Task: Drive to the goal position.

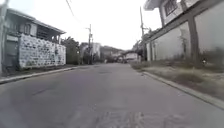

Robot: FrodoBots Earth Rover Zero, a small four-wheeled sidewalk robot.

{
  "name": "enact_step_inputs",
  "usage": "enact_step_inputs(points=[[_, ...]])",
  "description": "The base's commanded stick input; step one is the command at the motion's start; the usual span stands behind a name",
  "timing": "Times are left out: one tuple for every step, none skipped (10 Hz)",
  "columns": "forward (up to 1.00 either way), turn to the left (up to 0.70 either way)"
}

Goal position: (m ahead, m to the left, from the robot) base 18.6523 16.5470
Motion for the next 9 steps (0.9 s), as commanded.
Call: enact_step_inputs(points=[[1.0, 0.02], [1.0, 0.02], [1.0, 0.02], [1.0, 0.02], [1.0, 0.02], [1.0, 0.02], [1.0, 0.02], [1.0, 0.02], [1.0, 0.02]])
